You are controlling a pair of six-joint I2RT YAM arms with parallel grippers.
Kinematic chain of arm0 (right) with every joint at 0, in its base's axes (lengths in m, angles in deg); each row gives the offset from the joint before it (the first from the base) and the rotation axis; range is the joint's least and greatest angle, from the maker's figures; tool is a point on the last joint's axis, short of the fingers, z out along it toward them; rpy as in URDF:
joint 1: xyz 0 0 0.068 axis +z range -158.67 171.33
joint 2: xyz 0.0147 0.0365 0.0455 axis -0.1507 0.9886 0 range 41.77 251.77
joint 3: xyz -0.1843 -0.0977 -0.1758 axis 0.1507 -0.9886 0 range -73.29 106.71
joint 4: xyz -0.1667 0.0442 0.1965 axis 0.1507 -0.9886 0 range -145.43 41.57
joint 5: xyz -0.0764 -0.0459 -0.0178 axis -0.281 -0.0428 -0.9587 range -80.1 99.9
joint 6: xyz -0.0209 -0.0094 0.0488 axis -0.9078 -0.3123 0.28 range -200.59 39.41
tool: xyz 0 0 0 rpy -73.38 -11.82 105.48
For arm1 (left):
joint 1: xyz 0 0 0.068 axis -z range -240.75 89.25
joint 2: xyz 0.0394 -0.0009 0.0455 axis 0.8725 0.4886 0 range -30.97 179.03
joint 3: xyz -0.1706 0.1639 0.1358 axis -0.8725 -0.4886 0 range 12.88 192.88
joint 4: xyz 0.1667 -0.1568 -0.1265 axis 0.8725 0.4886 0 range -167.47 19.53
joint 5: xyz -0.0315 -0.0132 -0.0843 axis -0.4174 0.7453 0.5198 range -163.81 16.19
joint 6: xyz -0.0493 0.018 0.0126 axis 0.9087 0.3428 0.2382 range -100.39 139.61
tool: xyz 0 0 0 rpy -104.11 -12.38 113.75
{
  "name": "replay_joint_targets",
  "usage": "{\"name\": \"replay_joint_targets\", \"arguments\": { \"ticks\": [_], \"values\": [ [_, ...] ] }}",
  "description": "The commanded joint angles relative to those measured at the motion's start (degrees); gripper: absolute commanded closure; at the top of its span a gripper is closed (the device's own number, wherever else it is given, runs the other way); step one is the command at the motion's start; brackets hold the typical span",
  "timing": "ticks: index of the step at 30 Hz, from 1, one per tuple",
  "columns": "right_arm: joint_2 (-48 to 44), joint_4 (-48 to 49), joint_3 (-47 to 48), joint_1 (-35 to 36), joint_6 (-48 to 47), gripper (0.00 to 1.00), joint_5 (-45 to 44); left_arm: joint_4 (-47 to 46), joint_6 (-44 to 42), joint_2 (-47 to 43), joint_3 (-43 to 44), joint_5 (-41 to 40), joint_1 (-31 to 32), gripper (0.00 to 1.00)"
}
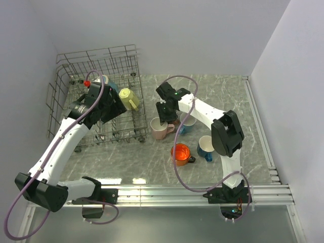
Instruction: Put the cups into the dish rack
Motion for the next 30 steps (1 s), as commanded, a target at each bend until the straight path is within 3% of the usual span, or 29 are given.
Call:
{"name": "replay_joint_targets", "arguments": {
  "ticks": [1, 6, 7, 8, 11, 24, 28, 30],
  "values": [
    [1.47, 0.90, 5.31, 0.25, -1.92, 0.56, -0.52, -1.18, -0.33, -0.17, 1.21, -0.83, 0.34, 0.27],
    [3.94, -0.59, 8.92, 0.26, -3.33, 0.61, -0.61, -0.39, -0.33, -0.70, 1.30, -1.27, 0.34, 0.27],
    [3.94, -0.42, 8.66, 0.08, -3.33, 0.68, -0.08, -0.22, -0.33, -0.78, 1.39, -1.44, 0.34, 0.27],
    [4.03, -0.33, 8.31, 0.17, -3.24, 0.81, 0.27, -0.04, -0.16, -1.05, 1.39, -1.70, 0.34, 0.27],
    [3.24, 0.19, 5.86, 0.34, -2.89, 1.00, 1.15, 0.58, -0.16, -1.57, 1.39, -1.80, 0.34, 0.27],
    [-9.41, 2.84, -7.95, -1.06, 4.04, 1.00, 4.05, -4.50, -0.94, -2.45, -0.29, 2.77, 3.32, 0.28],
    [-13.45, -0.31, -4.72, -3.17, 5.54, 1.00, 2.65, -13.03, -2.79, -5.78, -0.89, 11.19, 4.12, 0.27],
    [-14.69, -2.78, -1.56, -4.31, 6.51, 1.00, 2.73, -17.24, -3.32, -7.98, -2.47, 17.09, 4.12, 0.20]
  ]
}}
